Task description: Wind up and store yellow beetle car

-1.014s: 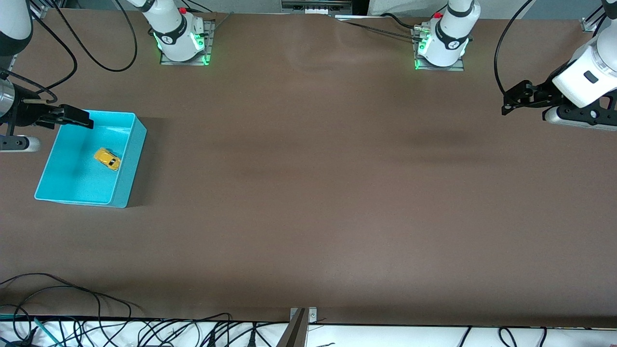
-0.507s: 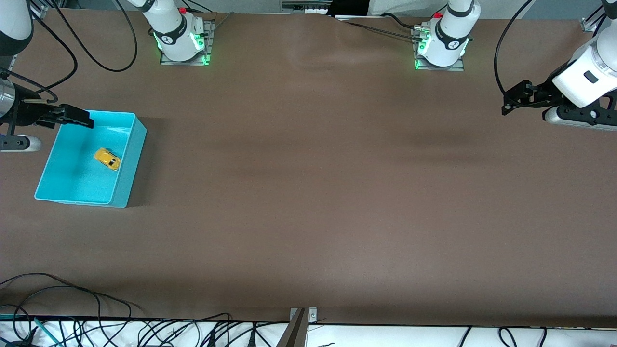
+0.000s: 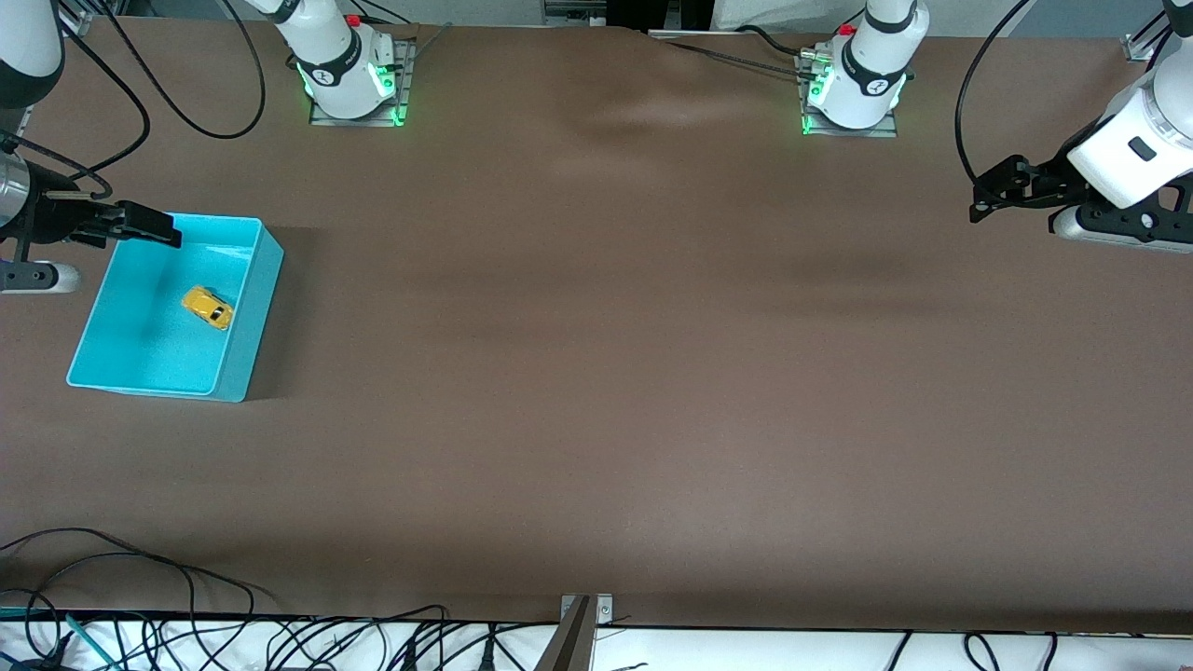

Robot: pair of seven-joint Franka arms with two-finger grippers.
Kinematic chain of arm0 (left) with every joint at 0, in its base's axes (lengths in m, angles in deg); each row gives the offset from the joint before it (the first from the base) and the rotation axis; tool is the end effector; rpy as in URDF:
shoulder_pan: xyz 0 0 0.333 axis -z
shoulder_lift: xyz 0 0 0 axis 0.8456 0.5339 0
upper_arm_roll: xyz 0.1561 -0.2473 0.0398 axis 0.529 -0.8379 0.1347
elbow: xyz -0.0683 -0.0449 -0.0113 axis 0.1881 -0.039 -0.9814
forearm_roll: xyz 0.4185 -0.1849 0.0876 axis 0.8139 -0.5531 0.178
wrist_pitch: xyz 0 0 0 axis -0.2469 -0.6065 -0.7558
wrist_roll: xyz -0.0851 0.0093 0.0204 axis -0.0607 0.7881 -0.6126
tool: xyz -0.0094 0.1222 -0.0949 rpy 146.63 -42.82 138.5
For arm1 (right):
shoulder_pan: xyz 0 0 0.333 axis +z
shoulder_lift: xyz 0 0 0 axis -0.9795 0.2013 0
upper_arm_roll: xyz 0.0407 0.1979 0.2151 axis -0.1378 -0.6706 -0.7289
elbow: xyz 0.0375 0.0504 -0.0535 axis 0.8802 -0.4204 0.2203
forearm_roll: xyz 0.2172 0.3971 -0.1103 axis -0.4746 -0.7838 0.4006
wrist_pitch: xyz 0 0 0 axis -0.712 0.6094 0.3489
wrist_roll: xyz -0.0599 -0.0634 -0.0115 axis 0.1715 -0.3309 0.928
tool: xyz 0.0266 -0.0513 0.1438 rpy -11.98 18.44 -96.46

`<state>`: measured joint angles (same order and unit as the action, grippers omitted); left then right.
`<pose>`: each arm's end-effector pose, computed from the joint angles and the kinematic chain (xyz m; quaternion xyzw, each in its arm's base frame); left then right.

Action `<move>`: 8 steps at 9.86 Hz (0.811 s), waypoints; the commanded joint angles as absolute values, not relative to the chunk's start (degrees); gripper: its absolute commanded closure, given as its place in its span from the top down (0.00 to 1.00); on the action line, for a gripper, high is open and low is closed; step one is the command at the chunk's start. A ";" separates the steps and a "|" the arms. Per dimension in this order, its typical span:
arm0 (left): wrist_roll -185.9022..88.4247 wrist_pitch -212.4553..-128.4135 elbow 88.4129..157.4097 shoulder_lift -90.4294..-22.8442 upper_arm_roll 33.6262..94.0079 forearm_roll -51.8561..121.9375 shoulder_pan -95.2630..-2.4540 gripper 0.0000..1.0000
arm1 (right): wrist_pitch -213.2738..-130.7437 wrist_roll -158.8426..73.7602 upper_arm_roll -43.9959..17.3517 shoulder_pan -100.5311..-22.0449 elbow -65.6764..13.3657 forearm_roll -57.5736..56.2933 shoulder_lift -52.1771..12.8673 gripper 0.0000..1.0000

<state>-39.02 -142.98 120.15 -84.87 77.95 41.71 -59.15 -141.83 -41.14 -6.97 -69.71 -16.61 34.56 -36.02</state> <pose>0.6062 -0.0355 0.5189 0.9977 -0.0511 -0.0411 0.0189 0.6390 -0.0253 0.4788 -0.9953 -0.0038 0.0962 0.0081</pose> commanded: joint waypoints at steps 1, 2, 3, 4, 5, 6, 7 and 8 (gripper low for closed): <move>-39.30 -142.04 119.00 -84.46 77.84 40.60 -59.40 1.00 | -141.11 -40.06 -7.26 -69.77 -17.04 35.59 -36.88 1.00; -39.04 -142.04 119.00 -84.46 77.84 40.60 -59.40 1.00 | -141.38 -39.97 -7.26 -69.77 -17.05 36.11 -36.79 1.00; -39.04 -142.04 119.00 -84.46 77.84 40.60 -59.40 1.00 | -141.64 -39.88 -7.34 -69.69 -17.05 36.81 -36.79 1.00; -39.04 -142.04 119.00 -84.46 77.84 40.60 -59.40 1.00 | -143.47 -39.80 -7.52 -69.51 -17.31 39.78 -36.79 1.00; -39.04 -142.04 119.00 -84.46 77.84 40.60 -59.40 1.00 | -144.88 -39.45 -7.78 -69.42 -17.57 40.07 -36.88 1.00; -39.12 -142.04 119.00 -84.46 77.84 40.60 -59.40 1.00 | -146.29 -38.57 -7.87 -69.33 -18.96 40.07 -37.49 1.00; -39.04 -142.04 118.91 -84.46 77.84 40.60 -59.40 1.00 | -149.00 -35.34 -8.57 -69.33 -22.46 40.16 -40.02 1.00; -39.04 -142.04 119.00 -84.46 77.84 40.60 -59.40 1.00 | -151.11 -34.62 -9.01 -69.33 -25.10 40.33 -41.87 1.00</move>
<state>-39.02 -142.98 120.15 -84.87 77.95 41.71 -59.15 -147.65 -37.31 -8.07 -69.67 -18.92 38.86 -36.93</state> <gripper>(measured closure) 0.000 0.000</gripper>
